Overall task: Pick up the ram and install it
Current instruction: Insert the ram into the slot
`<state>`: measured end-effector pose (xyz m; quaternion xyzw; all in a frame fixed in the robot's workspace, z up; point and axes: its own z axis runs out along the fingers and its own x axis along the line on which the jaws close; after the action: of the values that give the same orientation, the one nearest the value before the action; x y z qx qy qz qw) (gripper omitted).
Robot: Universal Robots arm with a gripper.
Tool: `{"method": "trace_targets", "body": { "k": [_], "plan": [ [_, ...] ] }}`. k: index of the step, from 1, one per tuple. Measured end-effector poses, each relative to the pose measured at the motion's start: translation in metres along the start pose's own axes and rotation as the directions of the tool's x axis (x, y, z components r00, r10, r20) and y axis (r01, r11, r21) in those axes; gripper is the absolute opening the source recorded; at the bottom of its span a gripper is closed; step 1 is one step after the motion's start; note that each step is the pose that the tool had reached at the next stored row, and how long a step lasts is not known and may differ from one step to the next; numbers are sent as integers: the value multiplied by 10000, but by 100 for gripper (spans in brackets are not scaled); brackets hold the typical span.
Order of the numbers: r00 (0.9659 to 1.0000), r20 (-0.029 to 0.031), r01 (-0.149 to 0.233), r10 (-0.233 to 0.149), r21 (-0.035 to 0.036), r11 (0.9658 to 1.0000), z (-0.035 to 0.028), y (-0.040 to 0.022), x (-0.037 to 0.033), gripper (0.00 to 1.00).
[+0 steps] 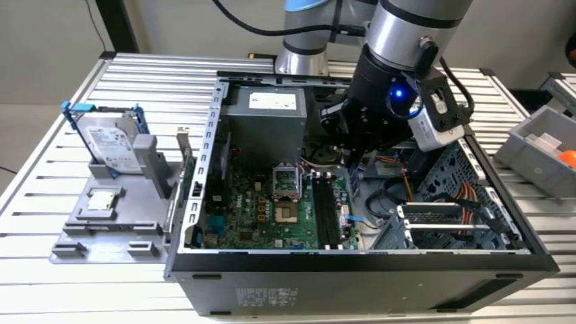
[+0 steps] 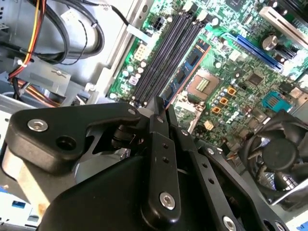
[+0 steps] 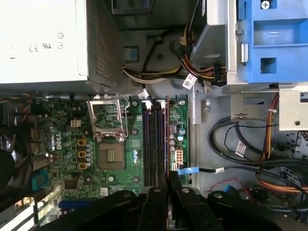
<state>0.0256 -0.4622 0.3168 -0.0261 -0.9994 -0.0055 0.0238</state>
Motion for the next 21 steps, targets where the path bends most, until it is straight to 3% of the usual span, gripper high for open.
{"method": "trace_targets", "body": {
  "k": [14, 21],
  "plan": [
    [9997, 60, 229, -229, 11, 9997, 185, -3, -10, 0],
    [9998, 61, 208, -208, 8, 9998, 240, -21, -14, 0]
  ]
}}
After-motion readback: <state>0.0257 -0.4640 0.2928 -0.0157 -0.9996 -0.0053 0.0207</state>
